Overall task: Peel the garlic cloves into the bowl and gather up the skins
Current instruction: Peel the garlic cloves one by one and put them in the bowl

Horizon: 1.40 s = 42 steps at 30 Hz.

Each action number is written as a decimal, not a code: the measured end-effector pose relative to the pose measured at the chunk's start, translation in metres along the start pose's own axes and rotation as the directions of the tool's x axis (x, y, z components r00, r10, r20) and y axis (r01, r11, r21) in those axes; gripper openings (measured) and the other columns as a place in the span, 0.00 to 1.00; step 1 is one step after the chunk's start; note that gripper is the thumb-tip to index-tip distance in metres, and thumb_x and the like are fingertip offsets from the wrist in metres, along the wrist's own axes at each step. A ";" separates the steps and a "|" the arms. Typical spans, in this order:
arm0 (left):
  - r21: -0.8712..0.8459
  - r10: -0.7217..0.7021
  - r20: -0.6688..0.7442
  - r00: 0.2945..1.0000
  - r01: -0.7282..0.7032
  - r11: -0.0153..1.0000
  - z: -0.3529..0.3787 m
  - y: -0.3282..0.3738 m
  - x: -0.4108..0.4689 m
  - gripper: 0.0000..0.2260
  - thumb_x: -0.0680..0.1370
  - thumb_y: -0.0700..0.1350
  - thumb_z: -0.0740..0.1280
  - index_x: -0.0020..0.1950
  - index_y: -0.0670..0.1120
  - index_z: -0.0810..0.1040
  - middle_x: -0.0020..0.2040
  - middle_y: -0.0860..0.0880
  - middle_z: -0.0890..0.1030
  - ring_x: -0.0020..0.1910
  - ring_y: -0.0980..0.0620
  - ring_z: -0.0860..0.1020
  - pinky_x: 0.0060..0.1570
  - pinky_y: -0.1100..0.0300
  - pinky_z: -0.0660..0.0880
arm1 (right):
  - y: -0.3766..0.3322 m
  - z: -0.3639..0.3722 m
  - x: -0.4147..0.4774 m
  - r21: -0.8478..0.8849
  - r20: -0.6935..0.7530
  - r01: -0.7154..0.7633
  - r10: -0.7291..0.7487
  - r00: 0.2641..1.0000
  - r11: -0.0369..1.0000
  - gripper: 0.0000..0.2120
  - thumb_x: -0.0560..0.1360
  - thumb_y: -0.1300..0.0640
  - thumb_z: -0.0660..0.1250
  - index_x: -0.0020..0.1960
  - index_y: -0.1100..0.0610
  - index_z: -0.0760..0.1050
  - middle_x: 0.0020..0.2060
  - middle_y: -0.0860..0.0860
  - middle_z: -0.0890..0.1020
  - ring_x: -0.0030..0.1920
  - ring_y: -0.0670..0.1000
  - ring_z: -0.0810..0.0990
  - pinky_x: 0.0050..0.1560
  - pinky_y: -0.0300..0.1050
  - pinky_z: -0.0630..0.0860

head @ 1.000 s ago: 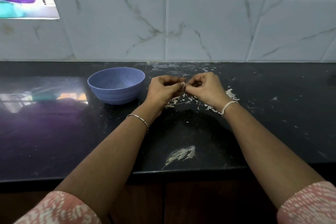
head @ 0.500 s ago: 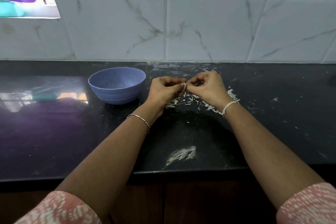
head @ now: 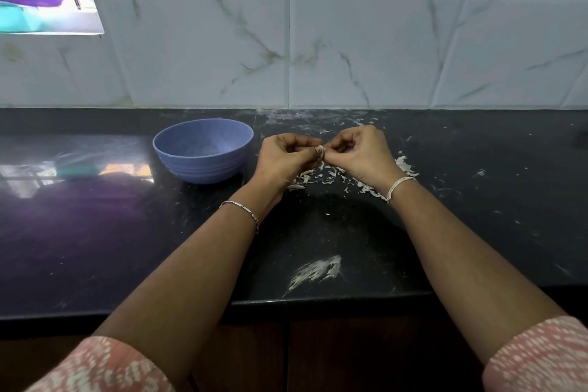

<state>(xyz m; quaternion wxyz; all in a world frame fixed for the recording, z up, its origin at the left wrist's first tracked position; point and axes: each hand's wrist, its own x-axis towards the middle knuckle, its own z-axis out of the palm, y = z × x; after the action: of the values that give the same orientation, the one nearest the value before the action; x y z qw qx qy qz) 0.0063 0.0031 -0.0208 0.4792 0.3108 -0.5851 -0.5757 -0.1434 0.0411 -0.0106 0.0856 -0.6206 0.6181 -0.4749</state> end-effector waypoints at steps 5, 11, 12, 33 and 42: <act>-0.016 0.003 -0.008 1.000 -0.003 1.000 0.002 0.000 0.000 0.04 0.74 0.31 0.71 0.46 0.37 0.81 0.36 0.44 0.83 0.33 0.55 0.83 0.38 0.66 0.79 | 0.001 0.002 0.002 0.013 -0.028 -0.008 0.009 1.000 1.000 0.04 0.68 0.60 0.75 0.35 0.55 0.82 0.31 0.48 0.84 0.32 0.43 0.81 0.37 0.38 0.79; -0.057 0.025 0.004 1.000 -0.025 0.998 0.001 -0.001 0.001 0.04 0.74 0.32 0.71 0.45 0.39 0.80 0.35 0.46 0.83 0.34 0.54 0.82 0.41 0.63 0.81 | 0.002 0.004 0.002 0.232 -0.035 -0.083 0.094 0.995 0.969 0.06 0.68 0.61 0.77 0.36 0.54 0.81 0.33 0.53 0.84 0.35 0.50 0.83 0.40 0.44 0.81; -0.043 0.031 0.001 1.000 -0.031 0.999 0.001 0.000 0.001 0.04 0.75 0.32 0.71 0.45 0.40 0.80 0.37 0.46 0.82 0.34 0.55 0.82 0.40 0.63 0.81 | 0.001 0.004 0.001 0.266 -0.023 -0.091 0.101 0.995 0.960 0.06 0.68 0.60 0.77 0.36 0.54 0.82 0.33 0.53 0.84 0.34 0.50 0.83 0.40 0.44 0.80; 0.015 -0.068 -0.102 0.992 0.070 0.997 -0.003 -0.001 -0.001 0.03 0.76 0.36 0.71 0.49 0.38 0.82 0.46 0.36 0.84 0.43 0.45 0.81 0.48 0.54 0.81 | -0.002 0.014 0.002 0.120 -0.077 -0.067 0.077 0.994 0.990 0.06 0.67 0.61 0.75 0.34 0.53 0.82 0.32 0.50 0.85 0.35 0.49 0.84 0.43 0.47 0.83; 0.068 -0.066 -0.131 0.989 0.075 0.995 -0.004 0.001 0.000 0.03 0.76 0.34 0.70 0.45 0.40 0.83 0.43 0.36 0.84 0.43 0.45 0.82 0.51 0.51 0.80 | -0.002 0.015 0.001 0.168 -0.029 -0.090 0.097 0.995 0.982 0.02 0.67 0.62 0.75 0.36 0.57 0.83 0.33 0.54 0.85 0.39 0.55 0.85 0.47 0.55 0.83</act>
<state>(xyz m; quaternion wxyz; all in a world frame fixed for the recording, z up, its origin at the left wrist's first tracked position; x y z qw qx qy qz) 0.0098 0.0019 -0.0199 0.4835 0.3850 -0.5621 -0.5496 -0.1318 0.0331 -0.0167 0.1480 -0.5727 0.6062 -0.5316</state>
